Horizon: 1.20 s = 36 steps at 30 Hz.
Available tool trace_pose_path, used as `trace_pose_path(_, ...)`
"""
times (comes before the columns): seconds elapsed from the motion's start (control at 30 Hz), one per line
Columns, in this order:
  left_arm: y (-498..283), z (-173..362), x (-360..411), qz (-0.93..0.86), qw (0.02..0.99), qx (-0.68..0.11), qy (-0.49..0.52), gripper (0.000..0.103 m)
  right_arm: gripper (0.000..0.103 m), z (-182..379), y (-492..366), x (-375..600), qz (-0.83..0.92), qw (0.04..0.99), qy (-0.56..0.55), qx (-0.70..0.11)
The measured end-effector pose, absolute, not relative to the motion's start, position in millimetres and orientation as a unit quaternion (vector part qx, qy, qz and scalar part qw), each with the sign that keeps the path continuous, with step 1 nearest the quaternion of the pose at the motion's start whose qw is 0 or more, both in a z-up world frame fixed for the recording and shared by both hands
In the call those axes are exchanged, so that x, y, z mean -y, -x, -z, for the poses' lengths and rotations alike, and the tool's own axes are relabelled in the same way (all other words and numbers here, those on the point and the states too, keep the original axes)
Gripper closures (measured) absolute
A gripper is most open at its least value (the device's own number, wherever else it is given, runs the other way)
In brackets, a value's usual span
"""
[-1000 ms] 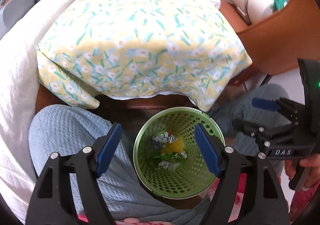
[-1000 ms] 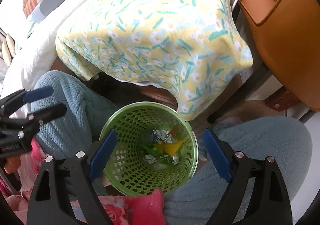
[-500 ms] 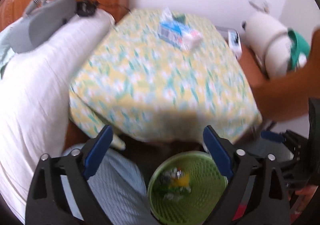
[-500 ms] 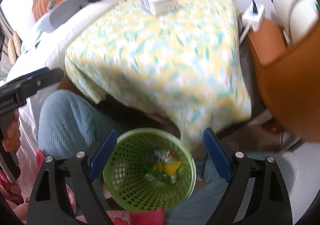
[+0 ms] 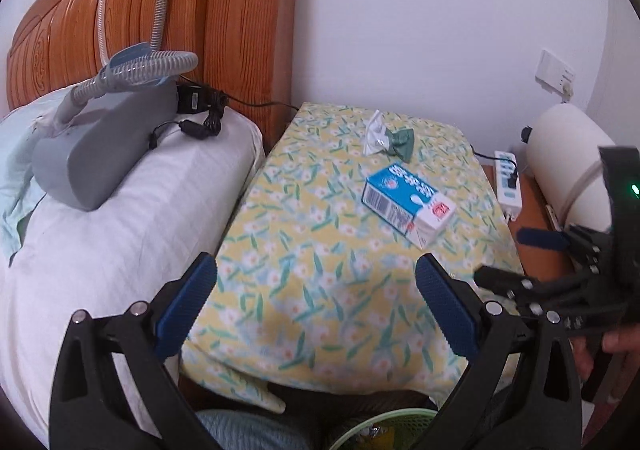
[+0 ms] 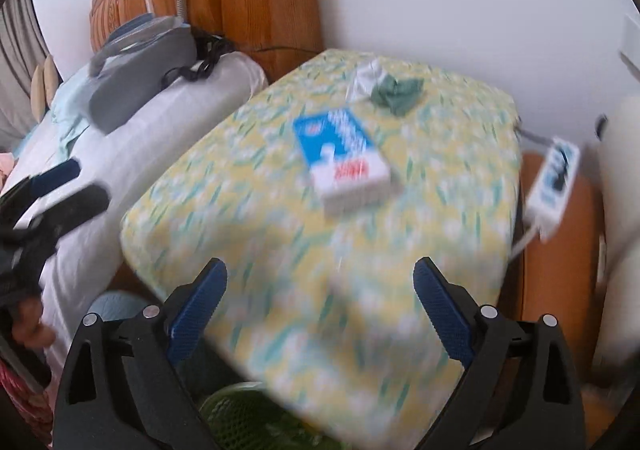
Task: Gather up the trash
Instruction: 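Grasp the blue-white milk carton with the right tool and lift it, then grasp the white tissue and green cloth with the left tool while the right tool holds the carton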
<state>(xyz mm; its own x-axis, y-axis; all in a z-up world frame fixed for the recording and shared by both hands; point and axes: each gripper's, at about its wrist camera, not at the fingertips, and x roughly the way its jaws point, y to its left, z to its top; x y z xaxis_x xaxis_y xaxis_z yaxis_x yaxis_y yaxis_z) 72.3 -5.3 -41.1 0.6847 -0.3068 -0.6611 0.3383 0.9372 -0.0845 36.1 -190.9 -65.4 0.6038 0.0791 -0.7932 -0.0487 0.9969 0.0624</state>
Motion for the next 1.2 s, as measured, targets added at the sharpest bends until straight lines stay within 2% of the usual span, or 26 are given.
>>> trace_pose_path(0.27, -119, 54, 18, 0.190, 0.909, -0.370, -0.017, 0.008, 0.009, 86, -138, 200, -0.049, 0.869, -0.002, -0.493)
trace_pose_path(0.57, -155, 101, 19, 0.201, 0.894, -0.401, 0.010, 0.008, 0.009, 114, -170, 189, -0.067, 0.853, 0.034, -0.517)
trace_pose_path(0.7, -161, 108, 17, 0.196, 0.892, -0.408, 0.013, 0.008, 0.023, 119, -173, 186, -0.069, 0.847, 0.052, -0.524)
trace_pose_path(0.77, -164, 106, 17, 0.196, 0.893, -0.405, 0.012, 0.008, 0.025, 119, -173, 186, -0.069, 0.848, 0.052, -0.523)
trace_pose_path(0.83, -165, 103, 19, 0.197, 0.894, -0.402, 0.008, 0.008, 0.033, 119, -174, 186, -0.069, 0.848, 0.050, -0.523)
trace_pose_path(1.2, -199, 76, 62, 0.252, 0.889, -0.378, -0.050, 0.008, 0.036, 105, -148, 220, -0.025, 0.877, -0.031, -0.478)
